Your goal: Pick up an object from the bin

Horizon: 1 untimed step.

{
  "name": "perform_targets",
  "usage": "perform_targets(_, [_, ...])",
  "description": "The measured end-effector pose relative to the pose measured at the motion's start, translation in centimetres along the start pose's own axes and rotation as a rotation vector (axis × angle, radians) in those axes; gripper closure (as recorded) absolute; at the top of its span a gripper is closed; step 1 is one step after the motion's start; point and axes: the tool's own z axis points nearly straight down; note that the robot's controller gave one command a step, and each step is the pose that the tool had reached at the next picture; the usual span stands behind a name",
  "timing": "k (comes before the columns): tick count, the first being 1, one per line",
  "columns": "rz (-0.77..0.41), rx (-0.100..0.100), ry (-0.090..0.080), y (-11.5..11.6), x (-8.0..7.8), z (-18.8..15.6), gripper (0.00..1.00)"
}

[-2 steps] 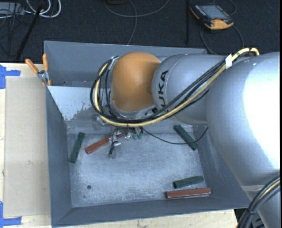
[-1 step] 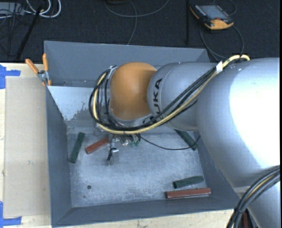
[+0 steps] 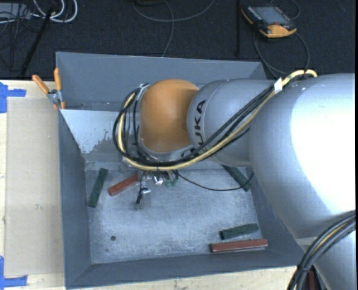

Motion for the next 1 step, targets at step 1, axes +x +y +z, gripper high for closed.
perform_targets(1, [0.001, 0.0, -0.001, 0.01, -0.03, -0.04, 1.0])
